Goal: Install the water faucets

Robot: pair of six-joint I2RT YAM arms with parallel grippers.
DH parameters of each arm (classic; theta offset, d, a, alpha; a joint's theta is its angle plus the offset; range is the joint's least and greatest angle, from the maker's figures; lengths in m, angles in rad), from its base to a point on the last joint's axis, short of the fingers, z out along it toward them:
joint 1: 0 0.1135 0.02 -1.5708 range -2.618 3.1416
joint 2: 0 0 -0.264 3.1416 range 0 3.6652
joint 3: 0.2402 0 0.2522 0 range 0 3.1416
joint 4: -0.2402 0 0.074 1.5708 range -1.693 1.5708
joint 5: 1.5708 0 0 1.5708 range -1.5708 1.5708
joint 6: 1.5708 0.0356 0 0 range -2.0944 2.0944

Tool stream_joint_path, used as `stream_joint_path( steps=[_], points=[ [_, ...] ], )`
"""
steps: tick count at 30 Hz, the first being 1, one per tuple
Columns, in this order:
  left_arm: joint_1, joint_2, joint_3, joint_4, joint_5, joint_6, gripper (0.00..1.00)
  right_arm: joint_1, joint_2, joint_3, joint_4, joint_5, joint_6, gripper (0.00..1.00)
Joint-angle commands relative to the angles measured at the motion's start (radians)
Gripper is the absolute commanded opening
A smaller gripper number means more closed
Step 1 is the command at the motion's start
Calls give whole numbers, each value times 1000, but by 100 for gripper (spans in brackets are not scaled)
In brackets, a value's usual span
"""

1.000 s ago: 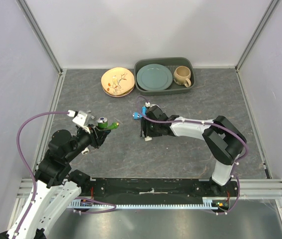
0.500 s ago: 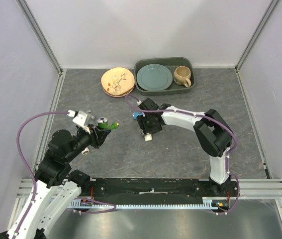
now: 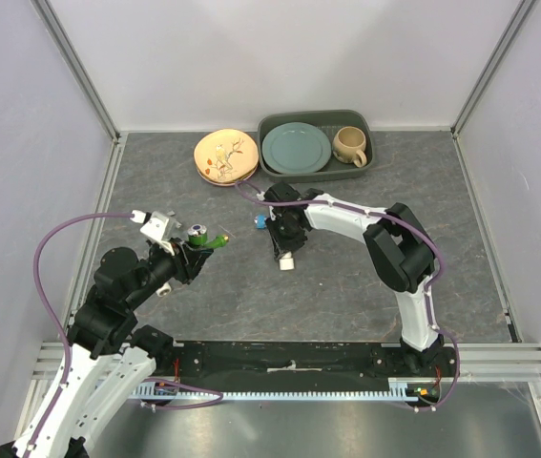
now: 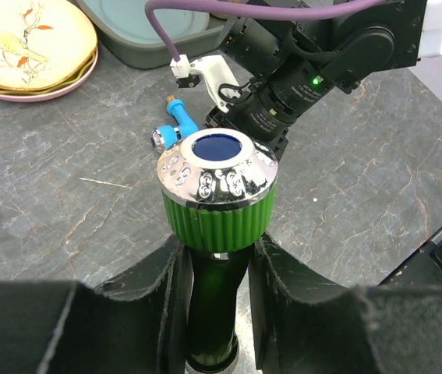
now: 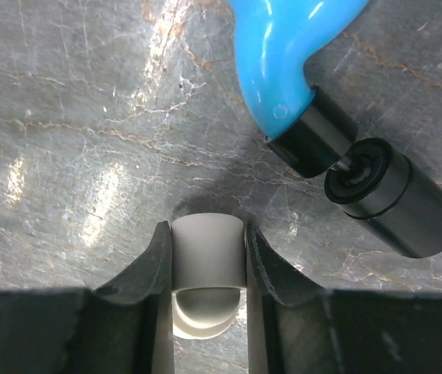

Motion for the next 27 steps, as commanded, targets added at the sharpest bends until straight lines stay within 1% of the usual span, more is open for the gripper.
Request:
stream_joint_path(
  steps=[1,2,3,4,6,7,9,10,12,13,15,16,18,19,20,21,22,24,25,27],
  points=[
    [2,8,3,25,15,23,2,-6,-33,1,17,-26,-28,14],
    [4,10,1,25,15,23,2,-8,-53,-20,37,-32,-22,9],
    [4,11,3,25,15,23,2,-9,-75,-34,60,-41,-16,1],
    [4,10,4,26,11,22,2,-15,-122,-51,115,-53,-8,0],
    [4,10,4,28,8,20,2,-25,-173,-106,178,-64,32,0],
    [4,10,4,32,5,19,2,-34,-229,-127,251,-73,49,0],
    [4,10,4,42,0,14,2,-43,-291,-203,333,-81,90,0],
    [4,11,1,46,-4,13,2,-51,-353,-229,412,-84,103,0],
    [4,13,1,66,-11,5,2,-58,-414,-298,486,-79,122,0],
    [6,16,1,72,-12,2,2,-66,-472,-319,558,-79,144,0],
    [6,26,4,100,-9,-15,2,-78,-533,-394,652,-84,176,0],
    [6,39,6,115,-2,-24,2,-93,-596,-423,763,-87,222,0],
    [6,53,12,149,17,-52,2,-113,-659,-520,880,-92,271,0],
    [4,69,16,190,41,-61,2,-138,-715,-555,999,-92,328,0],
    [4,79,24,209,52,-79,2,-152,-743,-621,1060,-89,354,0],
    [4,91,30,235,60,-89,2,-178,-788,-652,1117,-84,388,0],
    [6,100,36,276,75,-98,2,-190,-805,-681,1227,-84,415,0],
    [6,141,61,325,94,-122,2,-225,-837,-756,1330,-98,492,0],
    [6,157,69,350,115,-128,2,-233,-842,-779,1432,-102,518,0],
    [4,212,95,430,144,-165,2,-253,-843,-855,1557,-102,622,0]
  ],
)
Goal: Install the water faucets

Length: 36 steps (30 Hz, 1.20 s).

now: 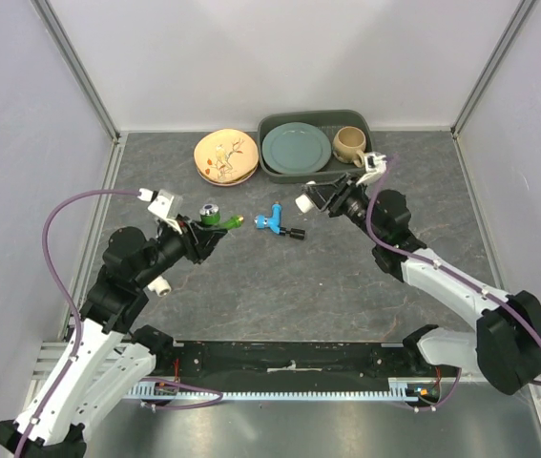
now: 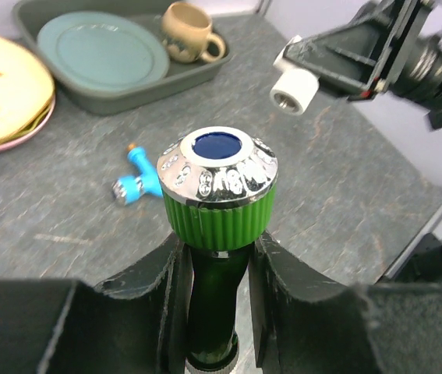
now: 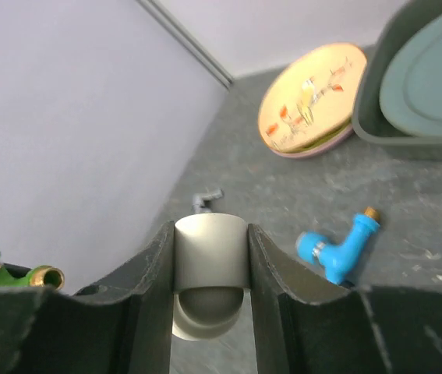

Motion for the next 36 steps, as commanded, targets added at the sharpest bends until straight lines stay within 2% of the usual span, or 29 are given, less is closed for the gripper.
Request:
stream_joint_path(
  steps=[1,4,9,12,17,21,25,36],
  points=[
    [6,87,86,261,115,-100,2,-48,-15,-126,551,-22,260,0],
    [6,170,120,388,185,-155,2,-85,30,-207,782,-40,389,0],
    [6,310,140,540,284,-219,2,-133,167,-249,1164,-77,536,0],
    [6,371,102,649,345,-267,2,-147,247,-244,1273,-110,616,0],
    [4,396,44,730,376,-304,2,-145,271,-256,1274,-121,611,0],
    [-10,388,-21,798,315,-347,2,-144,251,-250,1274,-143,610,0],
    [-63,419,-116,974,269,-411,2,-140,215,-272,1275,-123,608,0],
    [-198,555,-164,1204,177,-471,2,-142,70,-353,1274,-68,624,0]
  ],
)
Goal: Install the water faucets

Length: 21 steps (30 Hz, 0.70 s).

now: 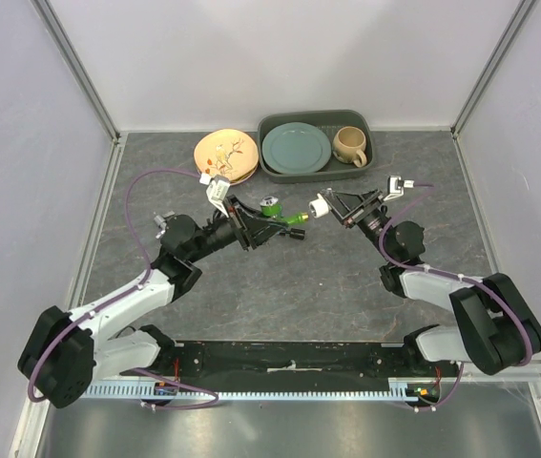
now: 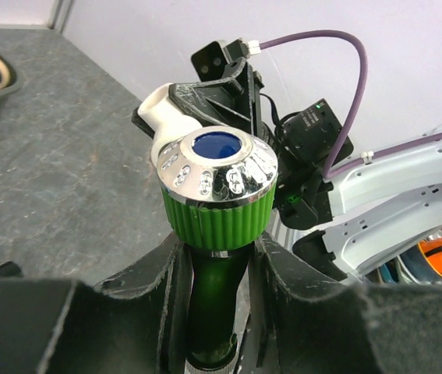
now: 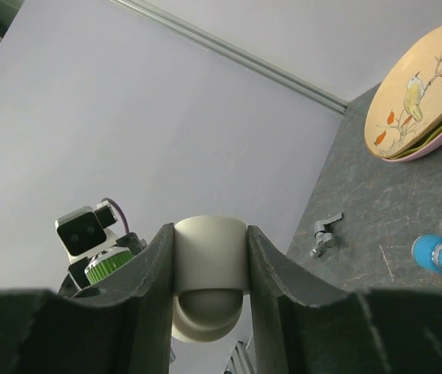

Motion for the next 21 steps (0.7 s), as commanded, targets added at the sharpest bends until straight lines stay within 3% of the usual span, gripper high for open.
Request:
stream_joint_path(
  steps=[1,21],
  points=[
    [-41,30,-18,199,-82,-59,2,3,-52,-19,490,27,31,0],
    [-98,119,-18,235,-184,-125,2,17,-97,-38,490,22,2,0]
  ],
)
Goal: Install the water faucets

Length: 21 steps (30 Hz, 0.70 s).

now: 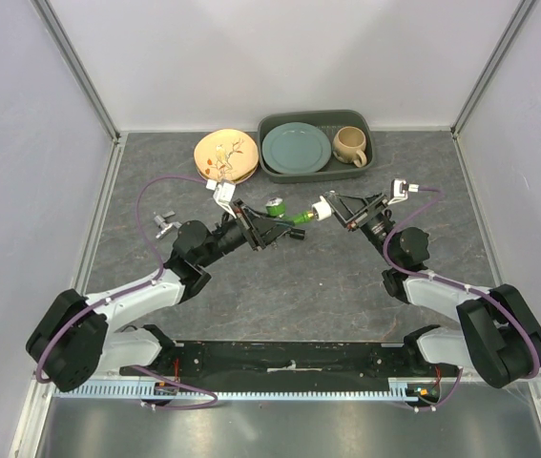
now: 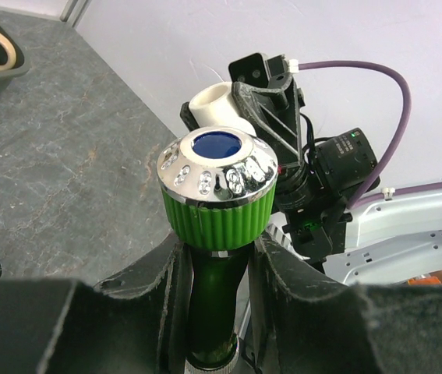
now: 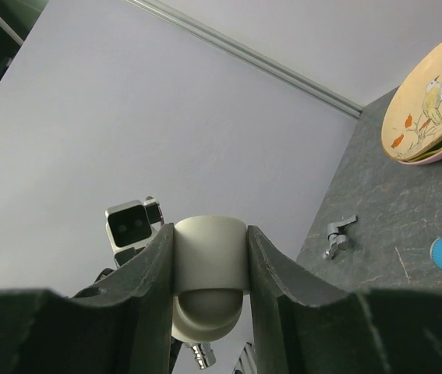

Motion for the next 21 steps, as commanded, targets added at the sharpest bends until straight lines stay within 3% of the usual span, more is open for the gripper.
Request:
stream_joint_path(
  steps=[1,21],
  points=[
    [-14,20,29,71,-27,-28,2,7,-11,5,487,7,-14,0],
    [-28,31,48,101,-59,-56,2,35,10,37,486,-56,-99,0]
  ],
)
